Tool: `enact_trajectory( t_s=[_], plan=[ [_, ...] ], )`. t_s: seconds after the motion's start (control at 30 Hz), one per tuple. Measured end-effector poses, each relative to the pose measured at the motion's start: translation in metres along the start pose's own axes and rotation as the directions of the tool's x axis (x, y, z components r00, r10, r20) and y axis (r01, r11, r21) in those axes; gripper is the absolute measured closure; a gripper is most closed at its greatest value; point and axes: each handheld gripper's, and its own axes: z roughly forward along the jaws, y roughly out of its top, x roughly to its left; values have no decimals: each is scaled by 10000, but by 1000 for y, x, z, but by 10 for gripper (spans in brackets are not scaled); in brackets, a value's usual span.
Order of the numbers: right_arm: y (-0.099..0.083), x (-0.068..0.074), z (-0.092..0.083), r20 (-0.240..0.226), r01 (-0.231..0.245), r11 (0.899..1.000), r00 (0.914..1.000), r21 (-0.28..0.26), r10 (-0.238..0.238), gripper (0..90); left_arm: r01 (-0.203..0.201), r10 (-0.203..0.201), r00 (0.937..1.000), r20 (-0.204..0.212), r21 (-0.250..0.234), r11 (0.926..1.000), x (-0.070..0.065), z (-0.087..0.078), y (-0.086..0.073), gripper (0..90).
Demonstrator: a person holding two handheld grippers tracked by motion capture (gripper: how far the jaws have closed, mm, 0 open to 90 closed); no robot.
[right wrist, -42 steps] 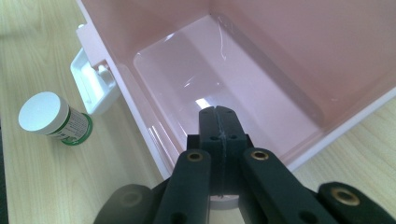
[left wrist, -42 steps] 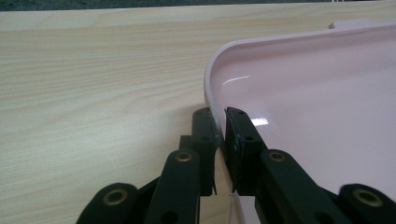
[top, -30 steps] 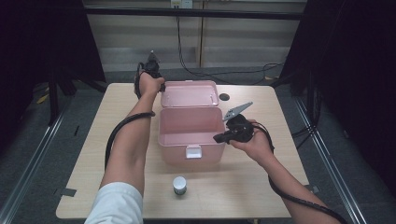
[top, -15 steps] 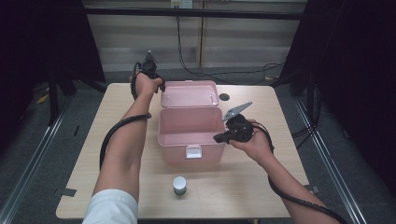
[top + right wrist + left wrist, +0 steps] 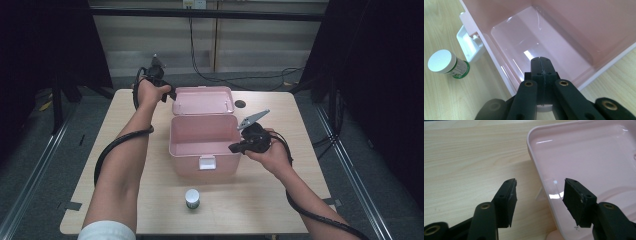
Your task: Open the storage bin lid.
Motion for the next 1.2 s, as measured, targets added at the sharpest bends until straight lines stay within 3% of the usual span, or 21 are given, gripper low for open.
enact_trajectory(
  t_s=[0.33, 0.7, 0.83, 1.2],
  plan=[
    [2, 4, -3, 228, -175, 9997, 9996, -158, 178, 859, -223, 223, 9997, 81, -73, 9997, 0, -22, -18, 399],
    [-2, 4, -33, 660, -452, 9958, 9965, -801, 506, 730, -414, 417, 9991, 101, -363, 9985, 5, -42, -41, 368],
    [-8, 4, -41, 903, -592, 9947, 9937, -838, 667, 667, -650, 656, 9976, 222, -277, 9975, 5, -48, -48, 358],
    [-33, -4, -51, 951, -1218, 9867, 9867, -1078, 1321, 527, -765, 776, 9961, 417, -272, 9967, 11, -57, -63, 329]
  ],
)
